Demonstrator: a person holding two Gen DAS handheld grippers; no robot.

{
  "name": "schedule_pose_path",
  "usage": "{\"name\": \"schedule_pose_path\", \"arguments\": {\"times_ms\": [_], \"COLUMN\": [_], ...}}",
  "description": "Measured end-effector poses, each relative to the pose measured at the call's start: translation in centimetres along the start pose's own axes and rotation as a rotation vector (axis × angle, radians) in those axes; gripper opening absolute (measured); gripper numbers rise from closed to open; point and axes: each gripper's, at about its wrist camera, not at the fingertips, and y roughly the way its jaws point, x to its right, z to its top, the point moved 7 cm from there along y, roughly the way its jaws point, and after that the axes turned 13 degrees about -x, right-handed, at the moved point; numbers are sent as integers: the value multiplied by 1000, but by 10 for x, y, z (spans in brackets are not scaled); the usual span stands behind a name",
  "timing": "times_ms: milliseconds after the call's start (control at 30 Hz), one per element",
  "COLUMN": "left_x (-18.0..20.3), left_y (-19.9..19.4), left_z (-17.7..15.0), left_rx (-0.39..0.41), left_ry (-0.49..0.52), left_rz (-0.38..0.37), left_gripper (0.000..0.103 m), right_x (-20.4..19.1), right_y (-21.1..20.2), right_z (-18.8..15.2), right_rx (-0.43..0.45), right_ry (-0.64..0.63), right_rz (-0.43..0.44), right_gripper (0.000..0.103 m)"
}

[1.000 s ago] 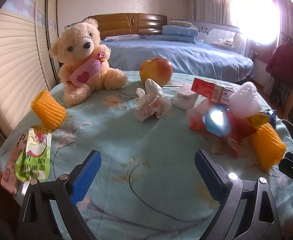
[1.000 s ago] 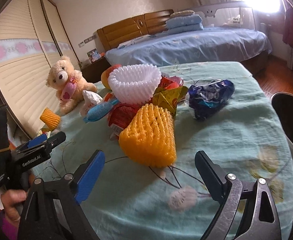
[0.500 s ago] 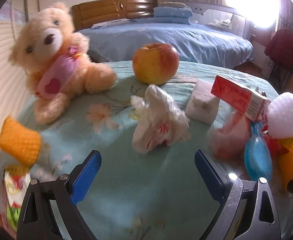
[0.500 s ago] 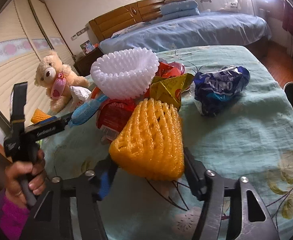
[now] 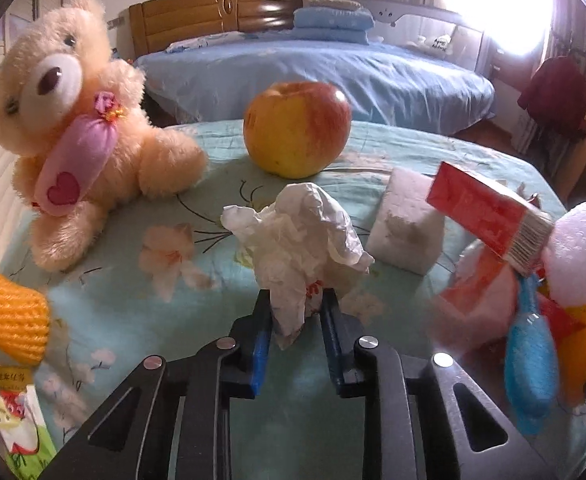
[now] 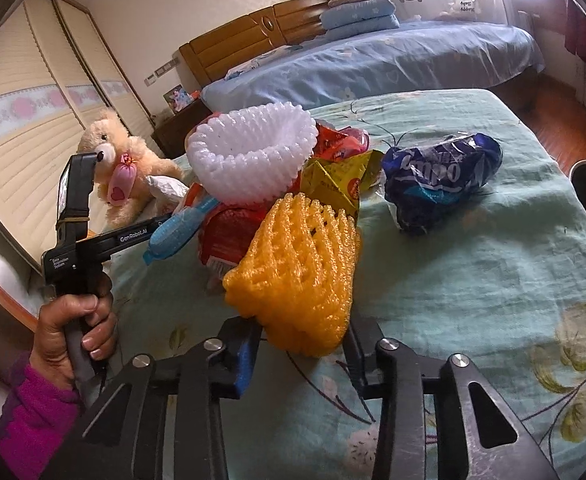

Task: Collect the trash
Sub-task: 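Grasp the crumpled white tissue with the left tool while the right tool grasps the orange foam net, then carry the tissue and orange foam net over the trash bin with both tools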

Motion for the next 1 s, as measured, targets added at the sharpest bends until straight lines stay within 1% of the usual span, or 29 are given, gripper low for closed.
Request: {"name": "schedule_pose_path", "arguments": {"times_ms": [200, 367, 533, 633, 800, 1000], "left_x": [12, 25, 42, 60, 91, 131], "left_y": [-33, -53, -78, -93, -104, -107], "left_z": [-39, -80, -108, -118, -124, -122], "left_rx": [20, 5, -9, -15, -21, -23], "left_ry": [4, -7, 11, 38, 90, 170], "left_rz": [-48, -101, -151, -180, -223, -255], "left_gripper": [22, 22, 22, 22, 22, 22], "right_x": [-3, 4, 16, 24, 40, 63], "right_y": [-14, -26, -37, -45, -55, -68], "right_z": [-7, -14, -19, -23, -29, -35], "right_rx": [20, 35, 49, 58, 73, 88], "right_ry": [-23, -19, -2, 6, 32, 65], "right_rz": [13, 13, 7, -2, -16, -37], "right_gripper": [31, 30, 30, 30, 30, 30]}}
